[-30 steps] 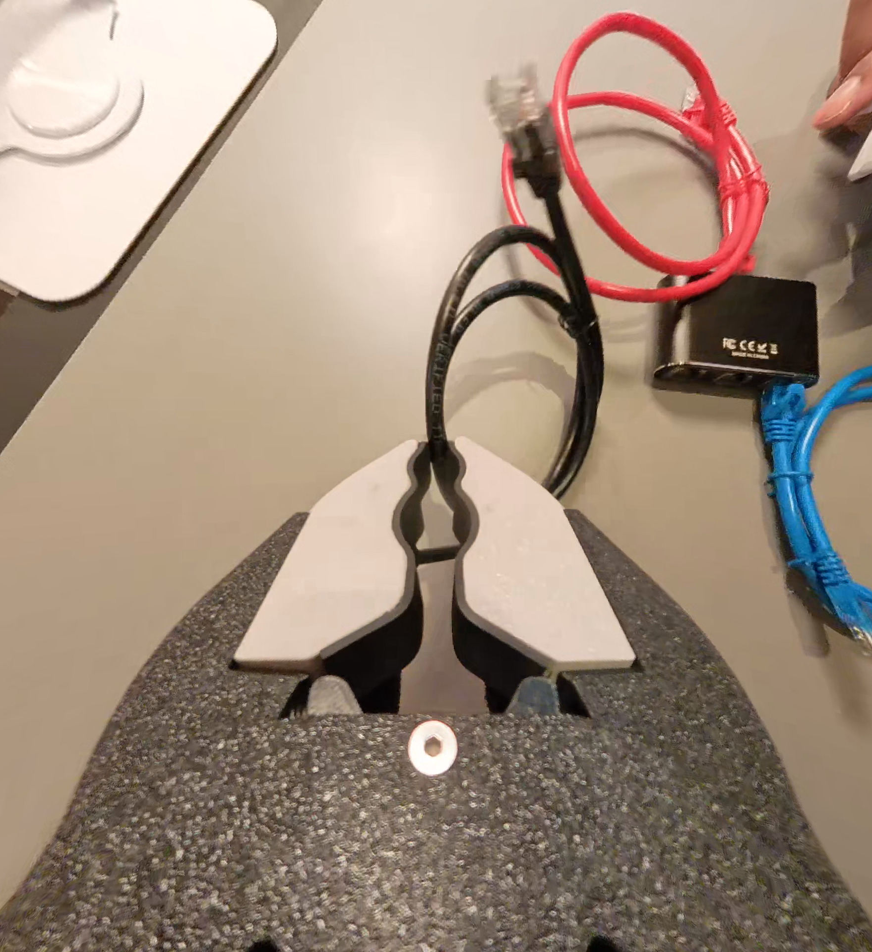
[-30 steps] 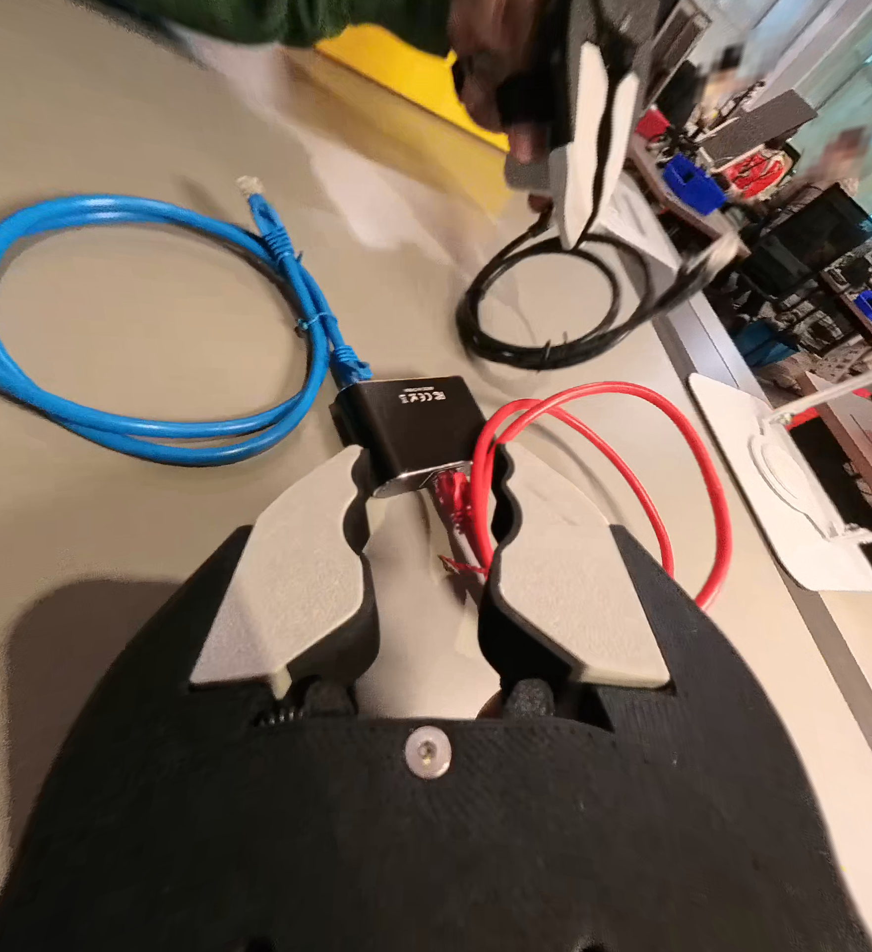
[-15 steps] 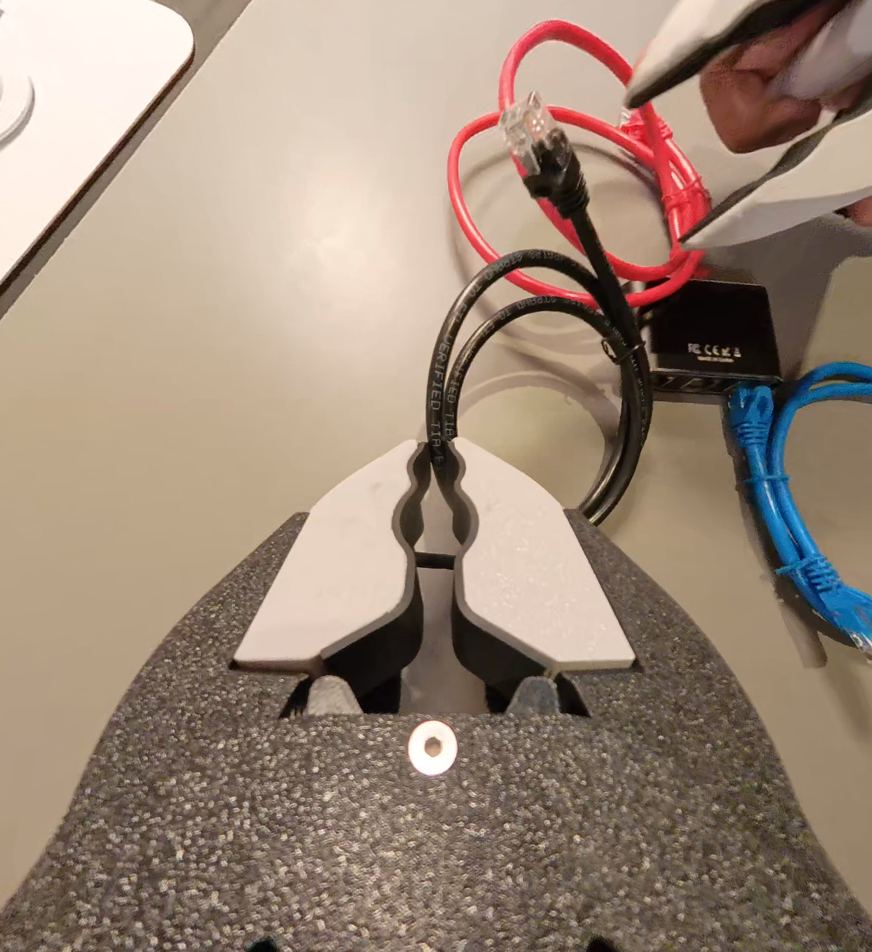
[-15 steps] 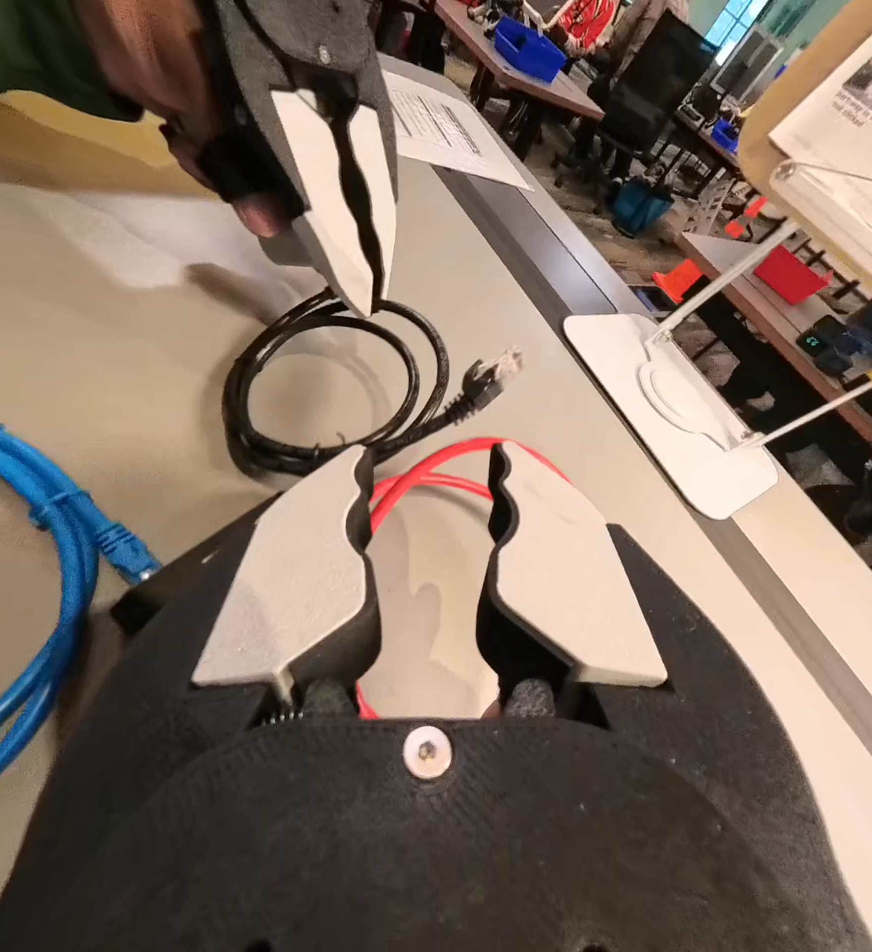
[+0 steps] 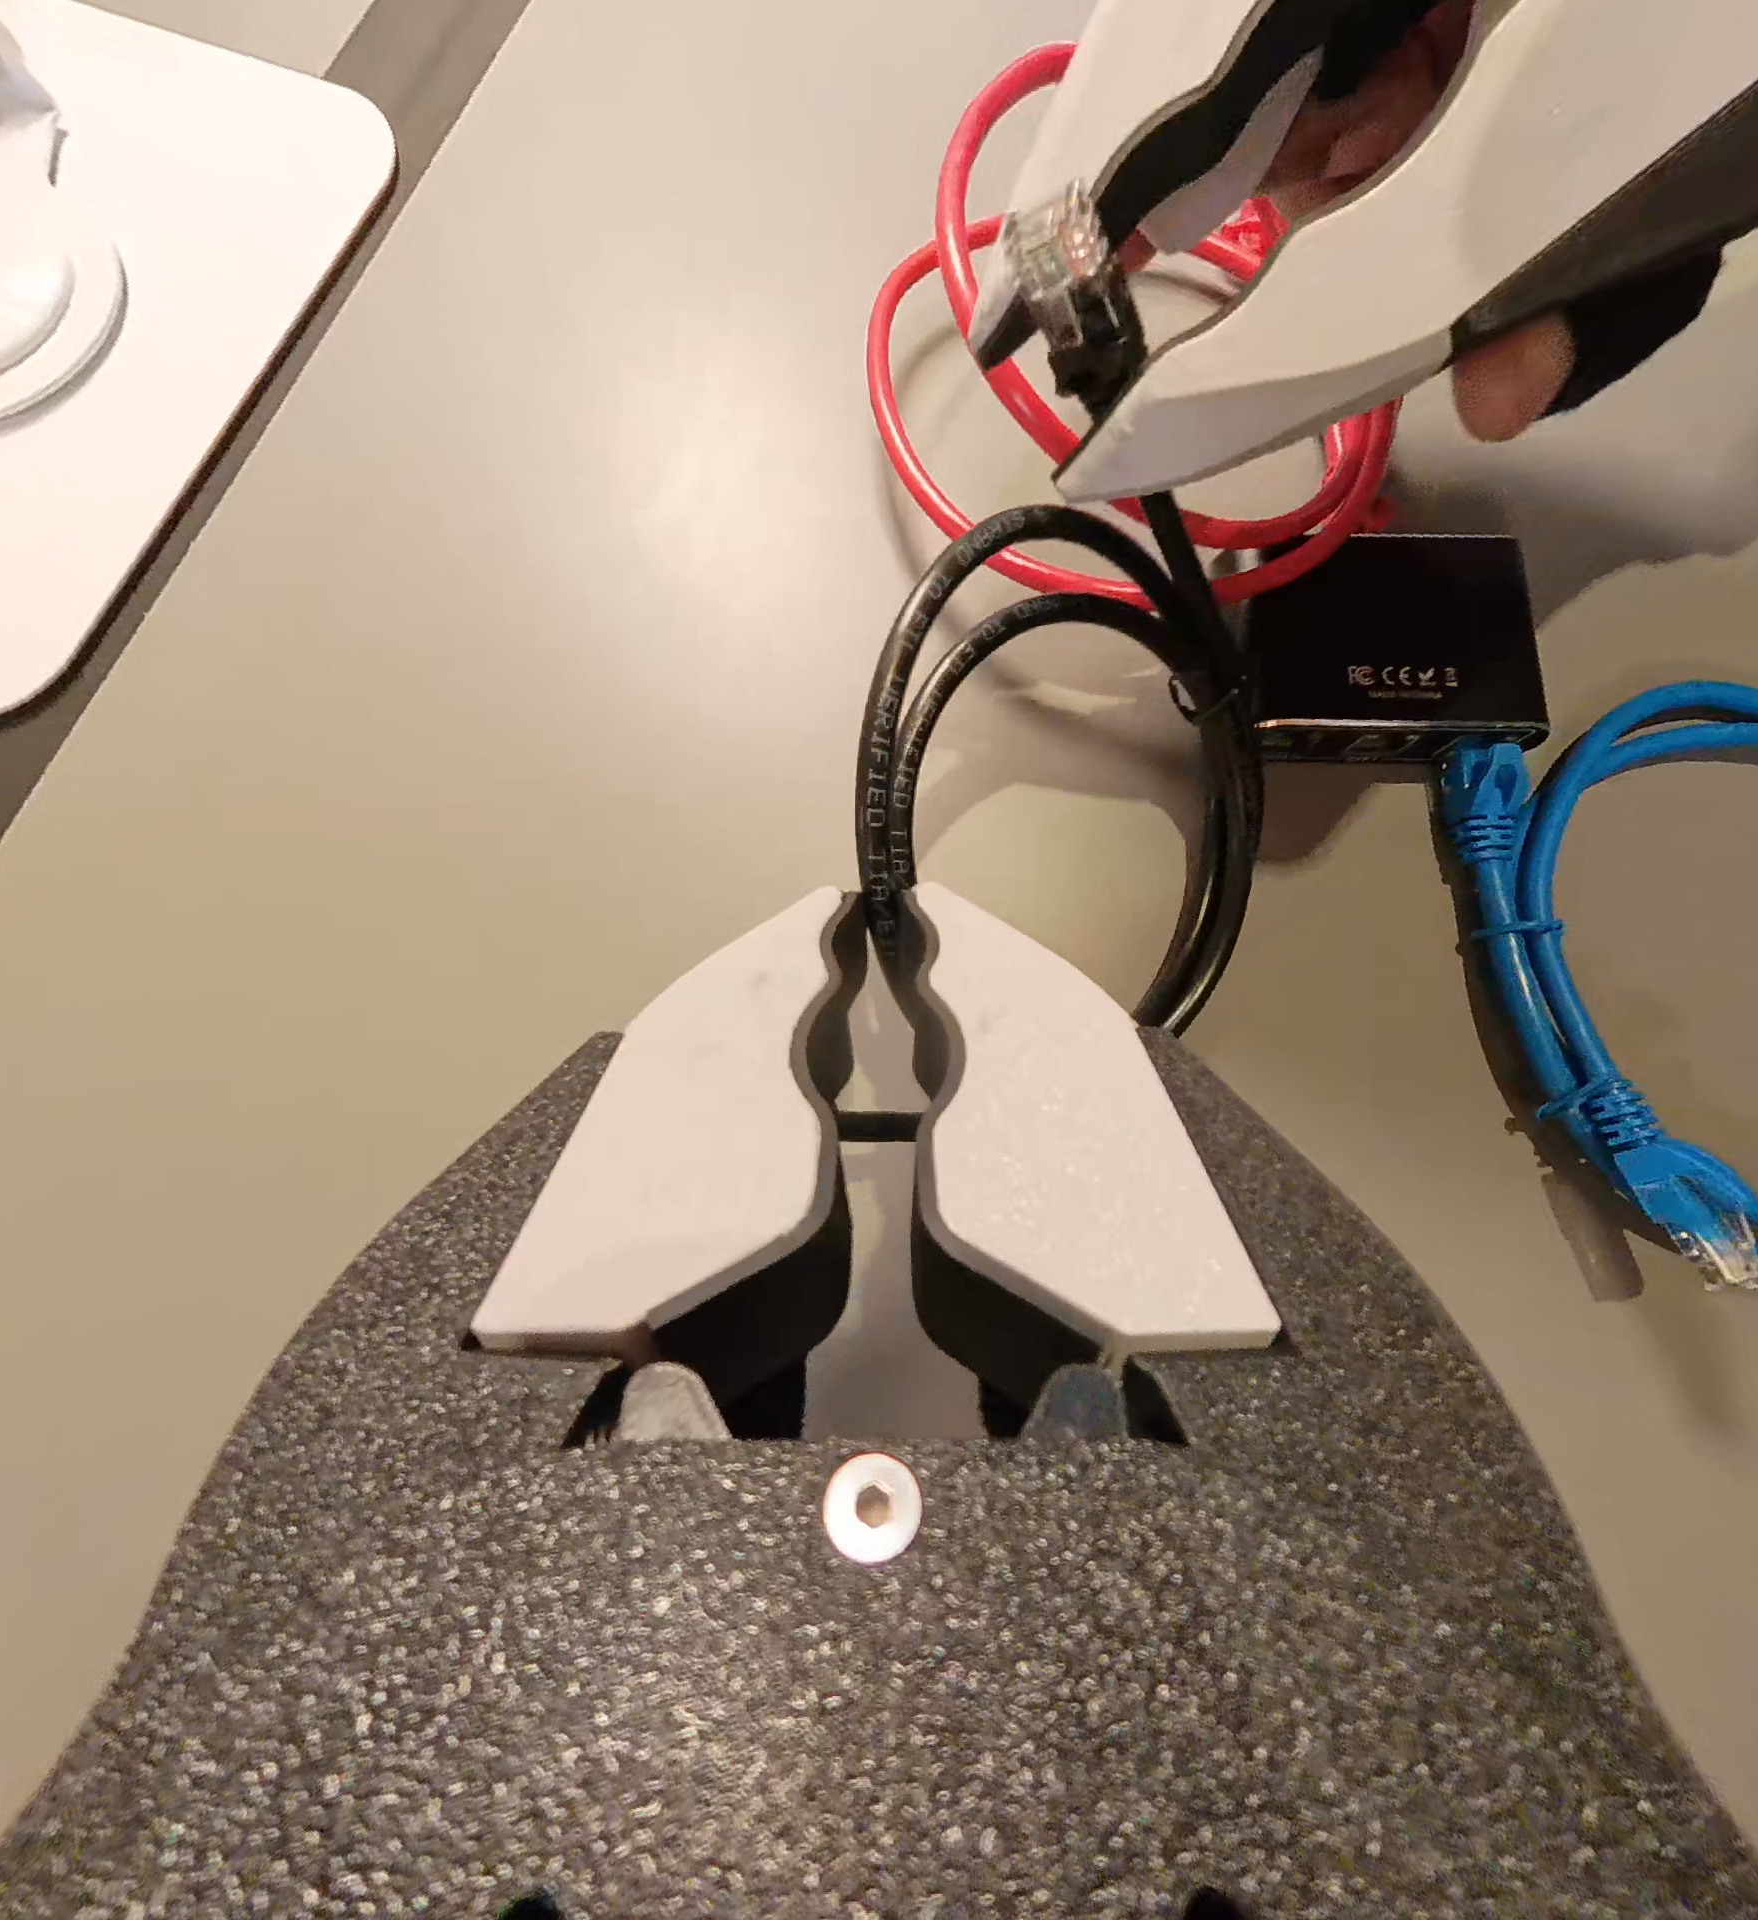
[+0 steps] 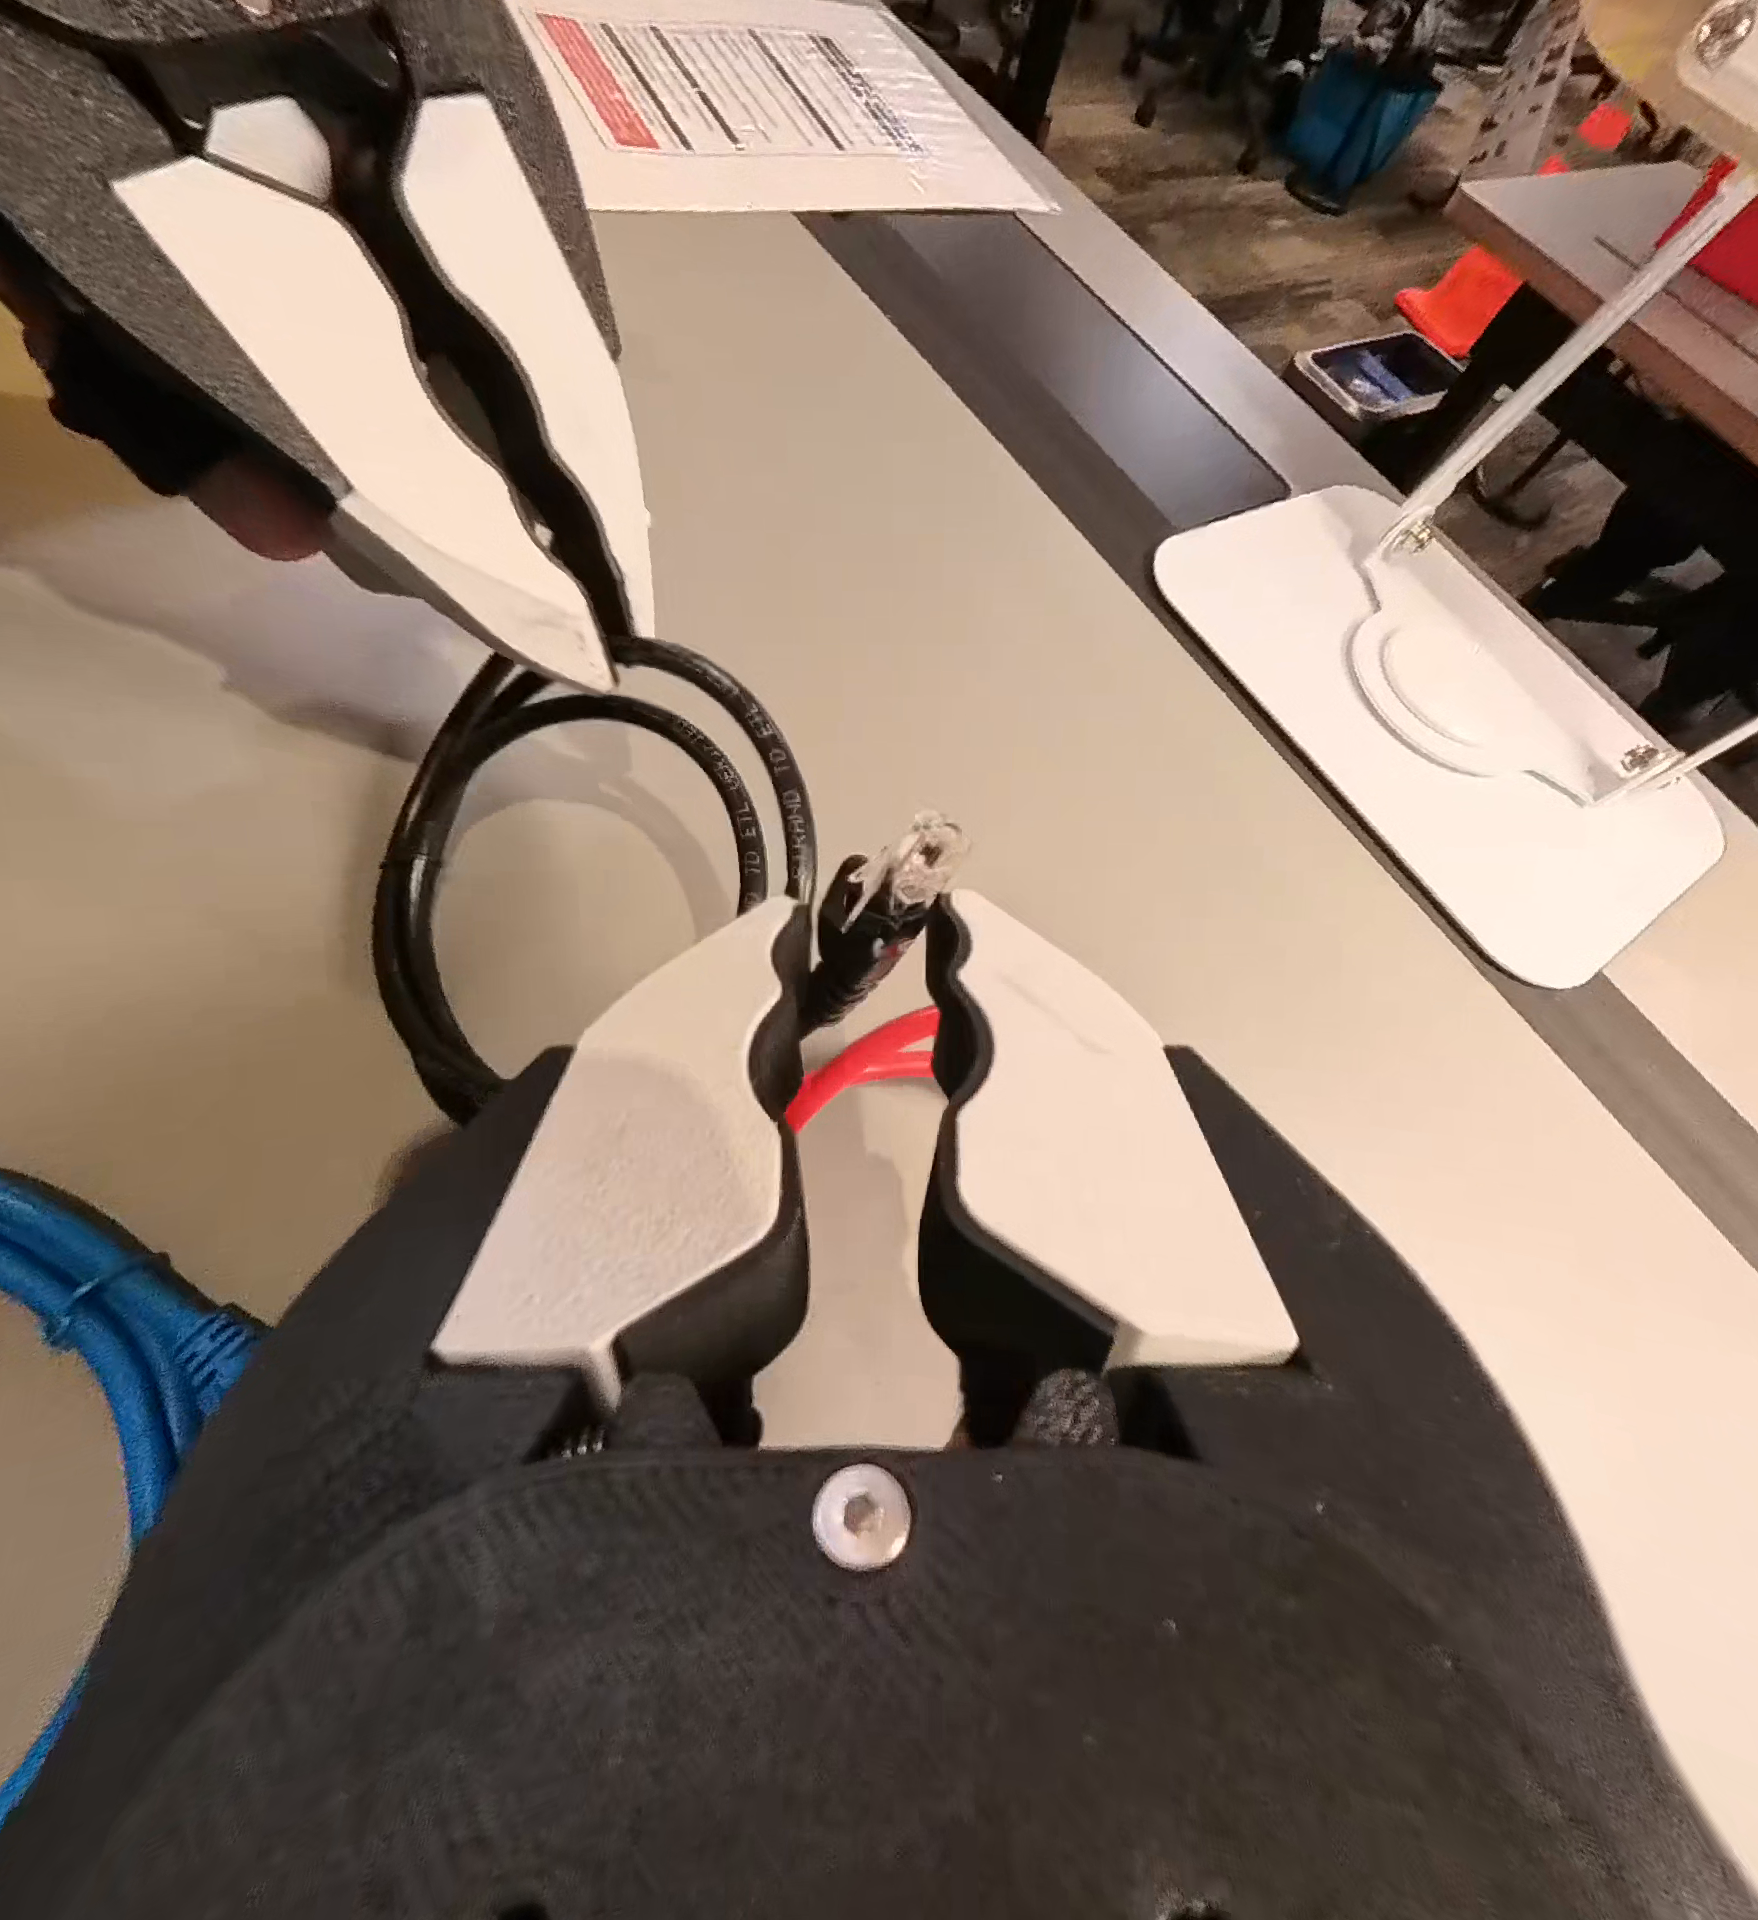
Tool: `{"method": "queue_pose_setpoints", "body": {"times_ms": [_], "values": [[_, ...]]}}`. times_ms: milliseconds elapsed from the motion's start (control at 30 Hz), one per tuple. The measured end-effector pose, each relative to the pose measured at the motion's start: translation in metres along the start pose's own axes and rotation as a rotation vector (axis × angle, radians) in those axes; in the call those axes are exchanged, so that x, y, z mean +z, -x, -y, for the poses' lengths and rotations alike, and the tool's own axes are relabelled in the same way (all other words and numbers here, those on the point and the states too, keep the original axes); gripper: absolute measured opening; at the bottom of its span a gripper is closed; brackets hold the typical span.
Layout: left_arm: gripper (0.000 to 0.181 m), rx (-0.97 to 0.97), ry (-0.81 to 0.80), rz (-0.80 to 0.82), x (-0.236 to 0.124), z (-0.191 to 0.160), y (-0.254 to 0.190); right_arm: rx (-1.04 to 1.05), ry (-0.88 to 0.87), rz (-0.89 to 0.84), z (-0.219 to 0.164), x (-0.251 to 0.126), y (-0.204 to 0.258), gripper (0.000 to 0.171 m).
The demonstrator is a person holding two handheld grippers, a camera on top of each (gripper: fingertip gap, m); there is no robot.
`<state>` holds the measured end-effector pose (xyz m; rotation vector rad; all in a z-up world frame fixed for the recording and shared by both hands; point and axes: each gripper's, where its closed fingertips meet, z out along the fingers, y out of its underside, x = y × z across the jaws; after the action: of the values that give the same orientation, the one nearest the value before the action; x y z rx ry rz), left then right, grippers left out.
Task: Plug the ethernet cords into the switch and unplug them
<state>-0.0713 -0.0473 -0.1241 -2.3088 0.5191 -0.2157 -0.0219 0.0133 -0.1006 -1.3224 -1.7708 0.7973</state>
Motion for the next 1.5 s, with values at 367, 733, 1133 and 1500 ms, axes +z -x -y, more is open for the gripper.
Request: {"method": "queue_pose_setpoints", "body": {"times_ms": [367,733,1133,1500], "values": [[0.020,-0.159,-0.284,-0.001,-0.029,0.024,0.028,0.178,-0.136,-0.033,-0.005,-0.016,-0.020,0.019],[0.038,-0.383,-0.511,-0.361,0.008,0.083,-0.055,0.123,-0.217,-0.029,0.011,-0.015,0.008,0.019],[0.012,-0.407,-0.580,-0.347,0.009,0.084,-0.055,-0.107,-0.246,-0.152,0.020,-0.015,0.022,0.021],[0.012,-0.102,-0.435,-0.251,-0.010,0.082,-0.064,-0.548,-0.315,0.031,0.026,-0.048,0.033,0.049]]}}
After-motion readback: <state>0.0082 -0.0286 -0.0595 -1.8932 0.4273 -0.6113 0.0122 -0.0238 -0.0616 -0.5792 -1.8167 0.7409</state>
